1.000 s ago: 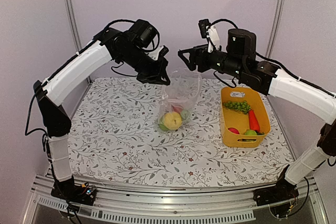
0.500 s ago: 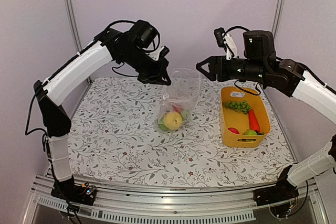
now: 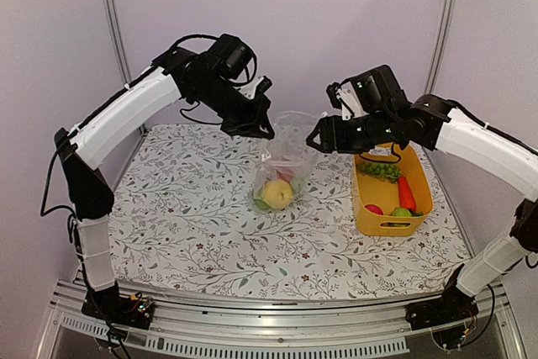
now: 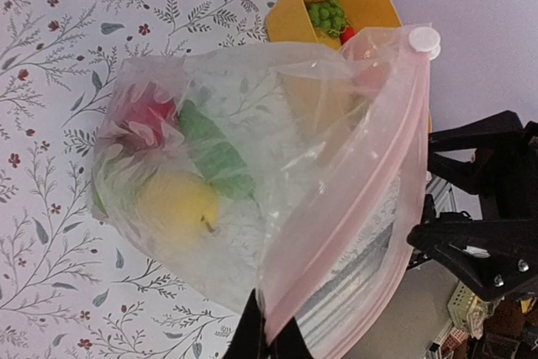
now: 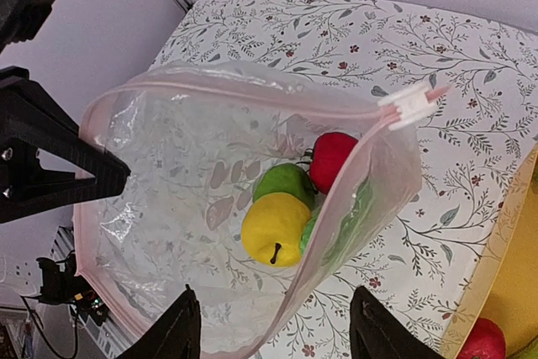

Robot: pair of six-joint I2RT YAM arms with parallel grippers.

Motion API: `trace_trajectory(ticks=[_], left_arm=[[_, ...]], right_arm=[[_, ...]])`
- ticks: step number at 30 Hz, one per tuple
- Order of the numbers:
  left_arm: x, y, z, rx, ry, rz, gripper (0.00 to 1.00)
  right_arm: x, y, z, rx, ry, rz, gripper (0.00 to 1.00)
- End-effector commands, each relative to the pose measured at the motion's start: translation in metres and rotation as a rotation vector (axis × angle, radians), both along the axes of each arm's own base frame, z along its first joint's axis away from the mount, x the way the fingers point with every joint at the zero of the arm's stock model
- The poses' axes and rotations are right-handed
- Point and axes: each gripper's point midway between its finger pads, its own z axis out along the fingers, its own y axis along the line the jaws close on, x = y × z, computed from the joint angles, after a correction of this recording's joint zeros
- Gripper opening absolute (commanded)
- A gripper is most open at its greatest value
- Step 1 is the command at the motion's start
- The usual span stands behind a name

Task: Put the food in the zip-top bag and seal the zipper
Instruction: Pick up the fake fruit from the bin.

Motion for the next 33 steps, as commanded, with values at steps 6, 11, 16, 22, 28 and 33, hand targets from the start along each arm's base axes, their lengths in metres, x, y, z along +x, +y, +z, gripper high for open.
trace_trajectory(ticks=[6, 11, 16, 22, 28, 33], left_arm=[[-0.004, 0.011, 0.005, 0.009, -0.021, 0.016, 0.00], [-0.004, 0.013, 0.006, 0.010, -0.022, 0.021, 0.00], [-0.004, 0.013, 0.007, 0.006, -0.024, 0.018, 0.00], [-0.005, 0.012, 0.006, 0.008, -0.018, 0.013, 0.00], [-0.005, 0.016, 0.006, 0.025, -0.021, 0.011, 0.00], [-0.005, 0.016, 0.005, 0.025, -0.019, 0.012, 0.00]], right_arm=[[0.036, -0.107, 0.025, 0.036, -0.056, -0.204, 0.61], [0.052, -0.182, -0.029, -0.136, 0.058, -0.346, 0.58], [0.054, -0.221, -0.111, -0.402, 0.263, -0.360, 0.55], [0.033, -0.207, -0.170, -0.400, 0.485, -0.253, 0.51], [-0.004, -0.220, -0.200, -0.494, 0.643, -0.213, 0.65], [-0.017, -0.229, -0.210, -0.530, 0.685, -0.248, 0.75]])
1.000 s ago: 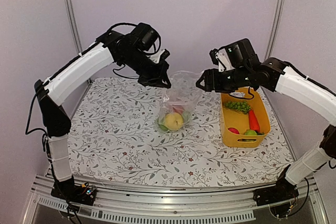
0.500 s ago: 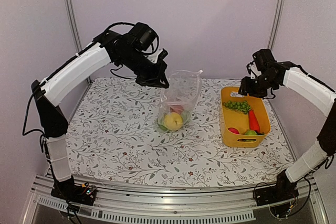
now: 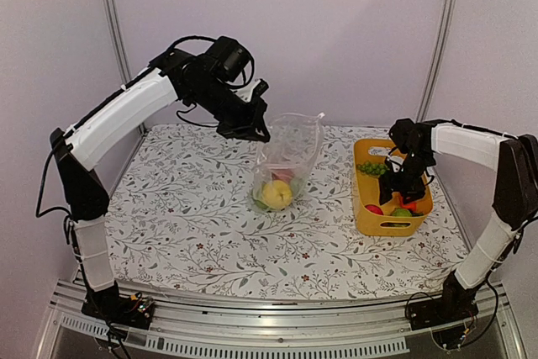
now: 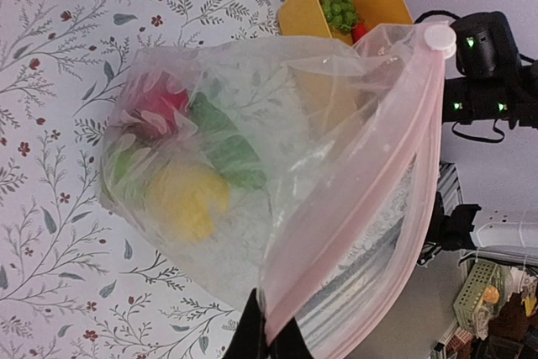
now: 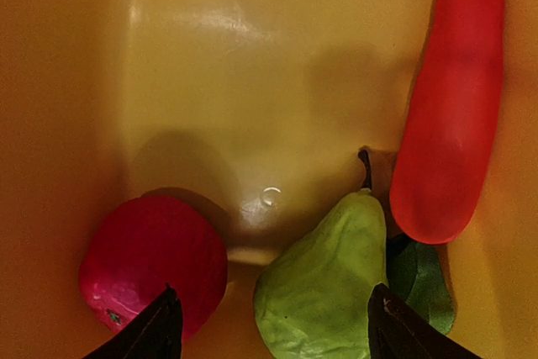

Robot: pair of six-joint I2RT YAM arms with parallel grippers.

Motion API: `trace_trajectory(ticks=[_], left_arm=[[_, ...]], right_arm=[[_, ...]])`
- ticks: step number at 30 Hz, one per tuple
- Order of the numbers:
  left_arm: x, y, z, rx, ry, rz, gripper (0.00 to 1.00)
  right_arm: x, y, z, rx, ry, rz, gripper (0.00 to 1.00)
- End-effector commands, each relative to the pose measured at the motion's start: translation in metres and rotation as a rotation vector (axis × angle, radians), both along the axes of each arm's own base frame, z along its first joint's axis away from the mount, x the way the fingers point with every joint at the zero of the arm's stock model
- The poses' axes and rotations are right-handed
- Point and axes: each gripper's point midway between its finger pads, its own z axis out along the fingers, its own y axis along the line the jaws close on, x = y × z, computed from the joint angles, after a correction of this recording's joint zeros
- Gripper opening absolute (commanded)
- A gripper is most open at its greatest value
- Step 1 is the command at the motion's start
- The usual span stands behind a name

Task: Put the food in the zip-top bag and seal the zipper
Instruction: Pick up the fake fruit from the bin.

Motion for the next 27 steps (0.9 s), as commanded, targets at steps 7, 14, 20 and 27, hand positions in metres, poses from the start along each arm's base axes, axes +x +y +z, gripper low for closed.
trace_trajectory(ticks=[7, 14, 20, 27], left_arm=[[0.000, 0.006, 0.012, -0.008, -0.030, -0.009, 0.00], [-0.001, 0.007, 0.013, -0.006, -0.036, -0.014, 0.00], [-0.002, 0.010, 0.014, -0.004, -0.042, -0.015, 0.00], [-0.004, 0.010, 0.011, -0.005, -0.035, -0.018, 0.00]], right_arm=[[-0.033, -0.024, -0.030, -0.119, 0.157, -0.063, 0.77], [-0.054, -0.033, -0.048, -0.151, 0.203, -0.096, 0.81], [-0.082, -0.027, -0.077, -0.106, 0.313, -0.105, 0.74], [-0.058, -0.029, -0.055, -0.132, 0.218, -0.112, 0.50]])
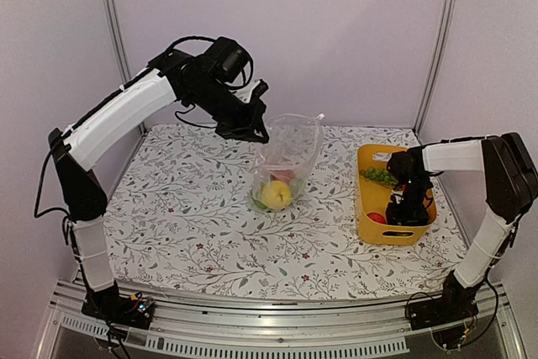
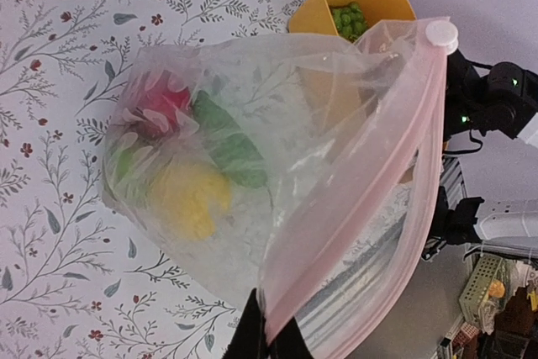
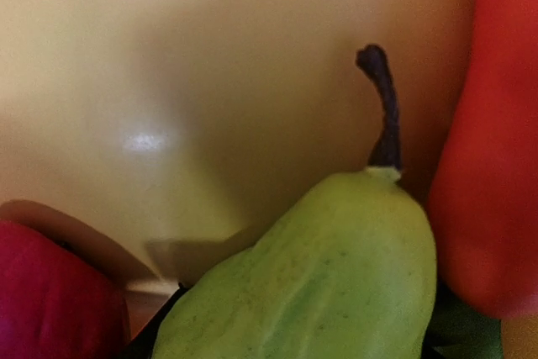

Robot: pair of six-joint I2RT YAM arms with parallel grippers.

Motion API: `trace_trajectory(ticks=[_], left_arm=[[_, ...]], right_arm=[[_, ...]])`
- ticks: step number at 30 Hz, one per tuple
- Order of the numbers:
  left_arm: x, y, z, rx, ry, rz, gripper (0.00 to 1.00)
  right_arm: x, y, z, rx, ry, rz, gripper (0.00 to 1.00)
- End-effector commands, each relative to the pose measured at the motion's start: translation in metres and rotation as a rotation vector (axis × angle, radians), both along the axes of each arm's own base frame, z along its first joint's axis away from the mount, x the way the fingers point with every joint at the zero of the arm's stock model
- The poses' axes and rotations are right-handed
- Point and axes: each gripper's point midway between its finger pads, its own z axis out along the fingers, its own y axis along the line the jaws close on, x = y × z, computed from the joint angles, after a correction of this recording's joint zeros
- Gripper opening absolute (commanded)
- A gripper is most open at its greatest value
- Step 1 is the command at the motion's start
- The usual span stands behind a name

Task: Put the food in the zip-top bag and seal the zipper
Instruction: Pick up the fake fruit from the bin, then place the fake fruit in the zipper food storage bag.

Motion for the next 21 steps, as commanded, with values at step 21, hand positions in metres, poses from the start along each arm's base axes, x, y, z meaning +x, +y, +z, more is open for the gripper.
trace_trajectory(ticks=[21], left_arm=[[0.006, -0.007, 0.013, -0.057, -0.005, 0.000, 0.00]], right_arm=[[0.118, 0.091, 0.254, 0.322, -0.635, 0.069, 0.45]])
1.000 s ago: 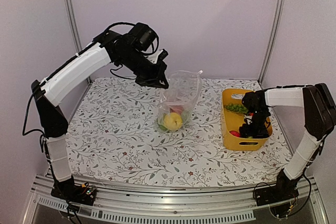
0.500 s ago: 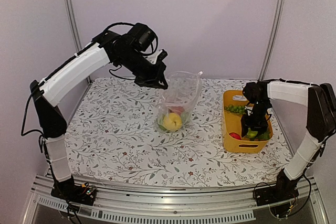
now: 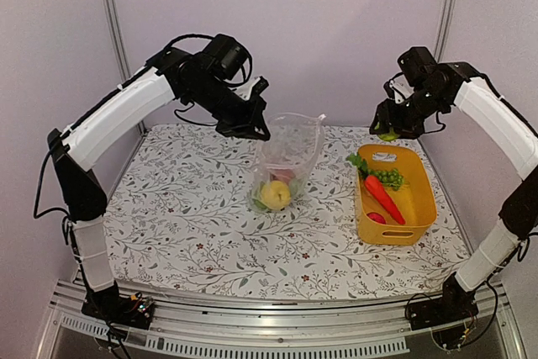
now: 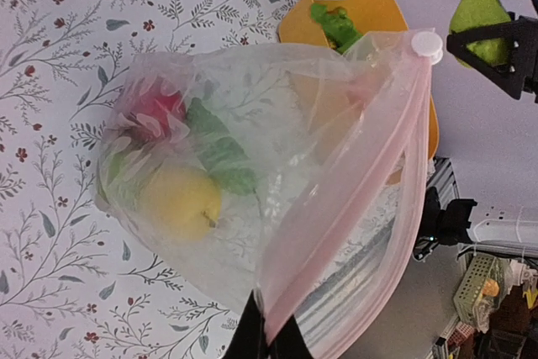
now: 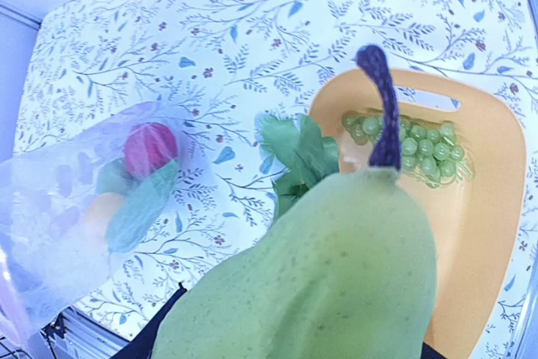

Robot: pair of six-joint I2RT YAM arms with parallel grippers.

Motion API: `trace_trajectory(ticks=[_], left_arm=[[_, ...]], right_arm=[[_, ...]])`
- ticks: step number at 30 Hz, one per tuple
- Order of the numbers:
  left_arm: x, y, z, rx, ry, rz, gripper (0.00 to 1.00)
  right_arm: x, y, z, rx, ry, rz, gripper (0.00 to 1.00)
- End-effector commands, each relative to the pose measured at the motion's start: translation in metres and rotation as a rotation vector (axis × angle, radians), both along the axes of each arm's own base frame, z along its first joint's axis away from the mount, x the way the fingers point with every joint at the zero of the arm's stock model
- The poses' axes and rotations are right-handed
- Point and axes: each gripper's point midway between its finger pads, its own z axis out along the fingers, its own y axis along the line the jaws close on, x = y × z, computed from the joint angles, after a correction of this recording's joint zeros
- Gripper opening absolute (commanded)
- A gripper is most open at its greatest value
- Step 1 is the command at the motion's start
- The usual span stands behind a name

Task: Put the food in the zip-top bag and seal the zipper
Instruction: Place the fake fruit in the zipper food storage bag.

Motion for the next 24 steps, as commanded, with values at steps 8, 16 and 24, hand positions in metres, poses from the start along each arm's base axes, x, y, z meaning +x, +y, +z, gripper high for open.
trace_trajectory(ticks=[8, 16, 24], left_arm=[[0.008, -0.007, 0.006, -0.042, 0.004, 0.007, 0.00], [0.009, -0.010, 0.005, -0.046, 0.008, 0.006, 0.00], [0.009, -0.012, 0.009, -0.065, 0.010, 0.003, 0.00]], right_arm=[[-0.007, 0.031, 0.005, 0.114, 0.020, 0.083, 0.45], [-0.023, 0.108, 0.092, 0.451, -0.208, 0.356, 0.43], [-0.052, 0.173, 0.113, 0.510, -0.261, 0.510, 0.43]])
